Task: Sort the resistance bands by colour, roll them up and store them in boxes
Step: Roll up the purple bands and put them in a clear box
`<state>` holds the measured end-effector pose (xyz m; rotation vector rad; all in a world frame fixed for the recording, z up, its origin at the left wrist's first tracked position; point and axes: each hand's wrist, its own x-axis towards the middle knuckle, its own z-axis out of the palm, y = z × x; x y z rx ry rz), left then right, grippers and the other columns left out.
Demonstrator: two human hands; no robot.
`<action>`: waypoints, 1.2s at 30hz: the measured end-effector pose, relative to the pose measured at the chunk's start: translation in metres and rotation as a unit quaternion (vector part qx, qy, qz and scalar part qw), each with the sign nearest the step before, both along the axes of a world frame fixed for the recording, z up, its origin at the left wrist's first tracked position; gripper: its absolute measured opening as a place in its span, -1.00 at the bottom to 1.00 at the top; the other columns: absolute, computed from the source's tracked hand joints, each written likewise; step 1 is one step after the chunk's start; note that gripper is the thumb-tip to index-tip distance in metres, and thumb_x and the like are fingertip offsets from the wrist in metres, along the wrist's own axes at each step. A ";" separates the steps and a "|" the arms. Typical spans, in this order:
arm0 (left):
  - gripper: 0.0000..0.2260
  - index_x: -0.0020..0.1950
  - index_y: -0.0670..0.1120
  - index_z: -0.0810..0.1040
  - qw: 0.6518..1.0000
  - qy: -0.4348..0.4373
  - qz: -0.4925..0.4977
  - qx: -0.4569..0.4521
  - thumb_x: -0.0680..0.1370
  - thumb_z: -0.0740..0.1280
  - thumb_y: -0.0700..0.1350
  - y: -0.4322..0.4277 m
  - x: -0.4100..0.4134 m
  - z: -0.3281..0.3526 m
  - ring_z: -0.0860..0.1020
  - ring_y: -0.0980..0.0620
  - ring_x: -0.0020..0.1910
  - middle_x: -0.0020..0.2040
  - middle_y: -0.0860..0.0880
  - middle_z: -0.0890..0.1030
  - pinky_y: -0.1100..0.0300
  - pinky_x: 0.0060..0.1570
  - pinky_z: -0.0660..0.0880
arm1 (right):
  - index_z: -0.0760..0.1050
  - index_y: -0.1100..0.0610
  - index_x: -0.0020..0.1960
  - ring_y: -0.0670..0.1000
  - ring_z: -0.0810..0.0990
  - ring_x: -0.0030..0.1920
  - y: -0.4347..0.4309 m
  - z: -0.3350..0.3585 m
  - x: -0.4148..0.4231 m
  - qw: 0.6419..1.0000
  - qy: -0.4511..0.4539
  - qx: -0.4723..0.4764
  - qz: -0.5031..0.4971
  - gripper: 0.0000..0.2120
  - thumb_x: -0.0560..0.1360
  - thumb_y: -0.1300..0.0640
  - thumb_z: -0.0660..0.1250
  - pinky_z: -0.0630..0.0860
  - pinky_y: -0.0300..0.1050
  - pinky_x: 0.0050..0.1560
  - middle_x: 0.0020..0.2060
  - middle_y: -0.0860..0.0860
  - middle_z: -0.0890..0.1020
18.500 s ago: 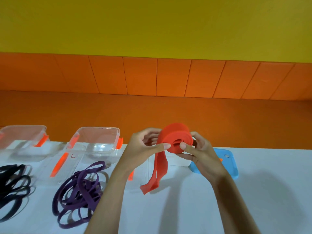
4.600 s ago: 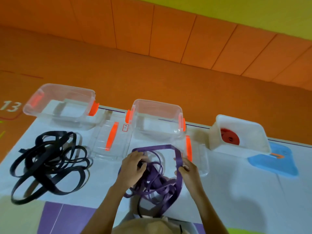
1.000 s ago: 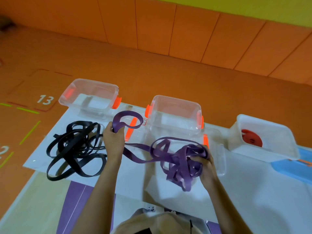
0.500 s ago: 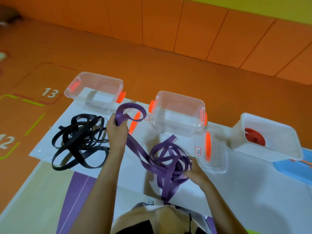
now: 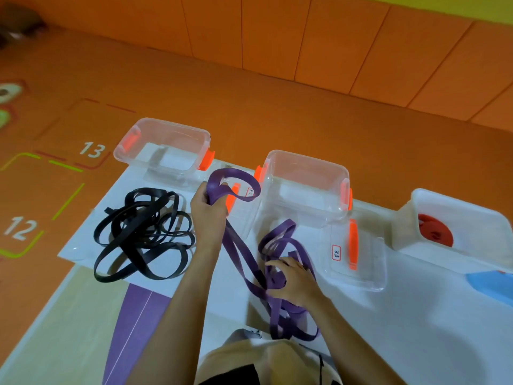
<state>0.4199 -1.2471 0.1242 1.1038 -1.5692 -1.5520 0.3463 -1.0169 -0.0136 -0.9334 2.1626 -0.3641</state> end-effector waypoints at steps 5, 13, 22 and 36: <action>-0.87 -0.04 -0.10 0.57 0.999 0.013 0.024 0.019 0.45 0.29 -0.23 -0.009 -0.004 -0.005 0.32 0.01 -0.39 -0.39 0.04 0.37 0.09 -0.33 0.30 | 0.52 -0.20 0.11 -0.03 0.65 0.09 0.011 0.007 -0.022 0.979 0.031 -0.098 -0.174 -0.60 0.41 0.20 0.48 0.59 -0.08 0.06 0.12 -0.17 0.64; -0.90 -0.10 -0.13 0.52 0.999 0.041 0.032 -0.012 0.42 0.26 -0.23 -0.028 -0.013 0.004 0.29 0.07 -0.44 -0.40 0.11 0.33 0.22 -0.41 0.29 | 0.65 -0.07 0.00 -0.17 0.66 -0.01 0.023 0.033 -0.067 0.919 -0.060 -0.232 -0.313 -0.81 0.49 0.15 0.58 0.57 -0.34 -0.01 -0.06 -0.18 0.71; -0.86 -0.12 0.00 0.58 0.999 0.037 0.033 -0.009 0.46 0.29 -0.22 -0.024 -0.014 0.006 0.33 0.12 -0.48 -0.43 0.16 0.36 0.25 -0.42 0.31 | 0.42 -0.03 0.10 0.06 0.64 -0.02 0.040 0.016 -0.054 0.909 -0.041 -0.152 -0.386 -0.63 0.47 0.33 0.44 0.60 -0.23 -0.14 0.15 0.08 0.55; -0.83 -0.19 -0.11 0.46 0.951 -0.098 -0.261 -0.137 0.47 0.44 -0.21 0.011 -0.016 0.012 0.37 0.09 -0.33 -0.32 0.00 0.47 0.24 -0.30 0.30 | 0.38 -0.37 0.33 -0.15 0.59 0.30 -0.022 0.089 -0.038 0.865 -0.214 -0.311 -0.331 -0.70 0.64 -0.15 0.33 0.55 -0.16 0.23 0.17 -0.33 0.64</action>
